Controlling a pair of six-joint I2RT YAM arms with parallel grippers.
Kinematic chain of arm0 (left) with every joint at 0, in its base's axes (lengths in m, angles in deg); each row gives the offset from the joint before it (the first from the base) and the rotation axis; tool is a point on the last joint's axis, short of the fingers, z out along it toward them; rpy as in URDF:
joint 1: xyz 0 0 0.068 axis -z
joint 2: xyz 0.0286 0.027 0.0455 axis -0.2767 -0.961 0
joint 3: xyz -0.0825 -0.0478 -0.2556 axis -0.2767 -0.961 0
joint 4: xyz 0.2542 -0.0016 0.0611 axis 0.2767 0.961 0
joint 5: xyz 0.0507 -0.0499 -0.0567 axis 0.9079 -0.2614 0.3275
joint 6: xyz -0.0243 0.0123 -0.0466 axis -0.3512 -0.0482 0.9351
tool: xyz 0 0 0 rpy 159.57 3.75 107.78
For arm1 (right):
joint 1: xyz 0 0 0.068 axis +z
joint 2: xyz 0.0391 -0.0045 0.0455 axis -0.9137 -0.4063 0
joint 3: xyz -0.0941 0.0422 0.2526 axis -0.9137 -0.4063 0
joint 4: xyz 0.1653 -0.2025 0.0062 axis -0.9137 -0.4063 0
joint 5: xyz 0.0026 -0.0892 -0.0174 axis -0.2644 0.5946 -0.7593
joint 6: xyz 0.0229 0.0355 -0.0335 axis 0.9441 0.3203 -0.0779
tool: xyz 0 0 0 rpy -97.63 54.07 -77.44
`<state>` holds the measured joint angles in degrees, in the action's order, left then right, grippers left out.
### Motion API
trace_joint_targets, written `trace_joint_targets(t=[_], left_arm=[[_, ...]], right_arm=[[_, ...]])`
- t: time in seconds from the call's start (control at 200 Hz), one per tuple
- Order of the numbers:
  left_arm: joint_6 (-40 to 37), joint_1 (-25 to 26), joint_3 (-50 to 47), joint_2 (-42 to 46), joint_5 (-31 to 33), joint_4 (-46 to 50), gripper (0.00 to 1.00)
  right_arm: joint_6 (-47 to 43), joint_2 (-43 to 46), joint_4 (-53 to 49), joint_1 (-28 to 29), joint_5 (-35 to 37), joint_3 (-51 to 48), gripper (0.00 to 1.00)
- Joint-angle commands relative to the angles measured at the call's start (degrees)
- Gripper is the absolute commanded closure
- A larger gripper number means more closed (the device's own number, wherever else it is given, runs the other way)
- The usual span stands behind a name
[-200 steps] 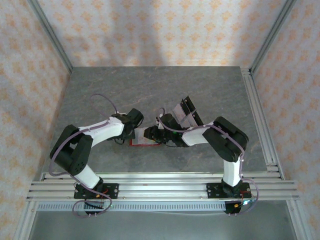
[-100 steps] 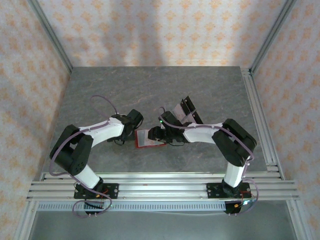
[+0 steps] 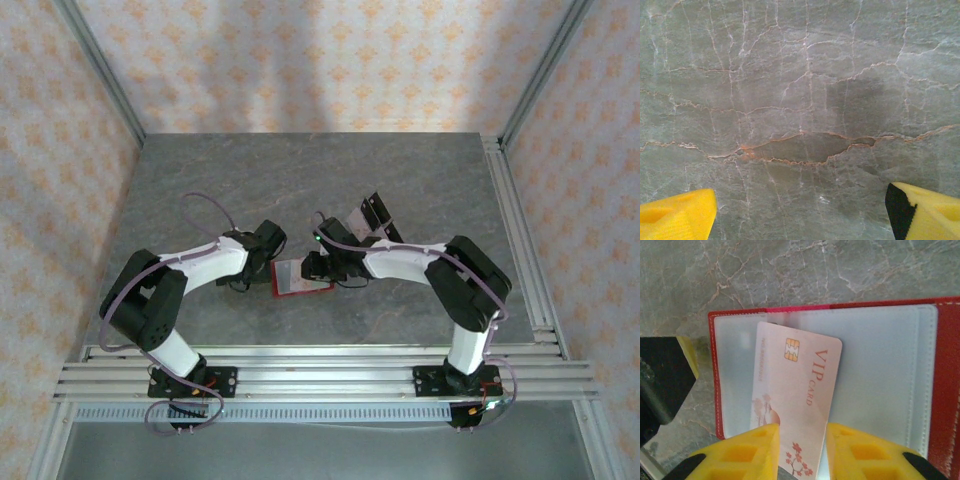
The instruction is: Put the credit cards into the card holder
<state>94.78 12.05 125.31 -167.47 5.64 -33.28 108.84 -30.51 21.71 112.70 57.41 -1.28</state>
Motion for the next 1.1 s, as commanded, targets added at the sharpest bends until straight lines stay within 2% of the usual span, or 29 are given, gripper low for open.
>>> trace_joint_targets(t=[0.0, 0.495, 0.856, 0.946, 1.096], left_arm=[[0.1, 0.3, -0.3, -1.1, 0.5, -0.6, 0.11], [0.2, 0.9, 0.0, -3.4, 0.4, -1.4, 0.12], [0.1, 1.0, 0.6, -4.3, 0.7, -1.2, 0.12], [0.1, 1.0, 0.6, -4.5, 0.9, -1.3, 0.12], [0.1, 1.0, 0.4, -4.6, 1.0, -1.3, 0.12]], right_arm=[[-0.2, -2.0, -0.4, -0.2, -0.4, 2.0, 0.72], [0.7, -5.5, 1.1, -0.2, -2.9, 5.8, 0.74], [-2.7, 0.1, -4.1, -1.1, 0.3, 5.9, 0.69], [-3.7, -0.5, -6.5, -1.4, 1.5, 6.4, 0.74], [-4.6, -2.3, -8.0, -1.8, 2.3, 7.0, 0.89]])
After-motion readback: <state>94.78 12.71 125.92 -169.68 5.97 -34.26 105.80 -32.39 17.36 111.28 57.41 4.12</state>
